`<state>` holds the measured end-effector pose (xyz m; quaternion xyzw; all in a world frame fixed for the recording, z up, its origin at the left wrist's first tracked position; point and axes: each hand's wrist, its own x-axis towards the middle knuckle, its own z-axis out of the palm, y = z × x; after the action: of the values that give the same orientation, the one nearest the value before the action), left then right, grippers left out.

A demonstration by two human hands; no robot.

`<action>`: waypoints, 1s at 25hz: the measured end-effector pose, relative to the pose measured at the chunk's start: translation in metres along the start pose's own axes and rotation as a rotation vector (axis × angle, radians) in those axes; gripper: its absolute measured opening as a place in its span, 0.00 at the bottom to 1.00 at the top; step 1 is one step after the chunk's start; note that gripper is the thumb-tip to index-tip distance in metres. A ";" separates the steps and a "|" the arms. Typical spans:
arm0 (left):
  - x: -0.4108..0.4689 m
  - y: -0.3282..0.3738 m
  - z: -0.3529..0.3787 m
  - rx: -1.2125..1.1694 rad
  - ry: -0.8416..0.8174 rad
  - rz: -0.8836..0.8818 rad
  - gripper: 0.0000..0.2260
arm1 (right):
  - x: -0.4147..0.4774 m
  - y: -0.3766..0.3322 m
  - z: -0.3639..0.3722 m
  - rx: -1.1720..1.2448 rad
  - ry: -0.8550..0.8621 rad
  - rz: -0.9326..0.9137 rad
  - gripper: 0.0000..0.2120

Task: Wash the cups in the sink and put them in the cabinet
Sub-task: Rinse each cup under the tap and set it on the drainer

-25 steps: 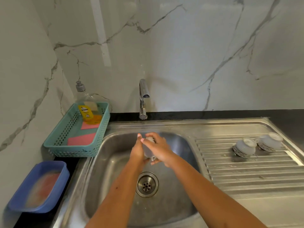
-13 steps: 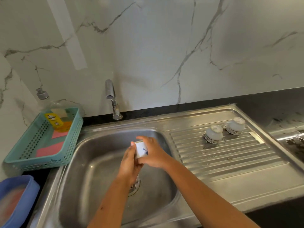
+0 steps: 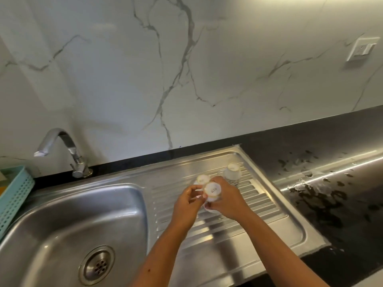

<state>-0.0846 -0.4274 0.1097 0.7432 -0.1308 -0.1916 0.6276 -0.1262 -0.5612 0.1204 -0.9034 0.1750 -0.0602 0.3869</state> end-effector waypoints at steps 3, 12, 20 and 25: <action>0.007 -0.002 0.030 0.090 0.028 -0.070 0.09 | 0.005 0.039 -0.023 -0.001 0.037 0.028 0.30; 0.016 -0.006 0.054 0.201 0.099 -0.165 0.05 | 0.020 0.081 -0.028 0.102 -0.044 0.009 0.28; 0.021 -0.006 0.058 0.211 0.088 -0.213 0.05 | 0.019 0.092 -0.023 0.066 -0.062 0.038 0.30; 0.018 -0.006 0.057 0.214 0.093 -0.217 0.05 | 0.021 0.093 -0.022 0.054 -0.078 0.055 0.30</action>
<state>-0.0942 -0.4851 0.0941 0.8236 -0.0404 -0.2086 0.5259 -0.1371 -0.6434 0.0686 -0.8892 0.1827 -0.0188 0.4191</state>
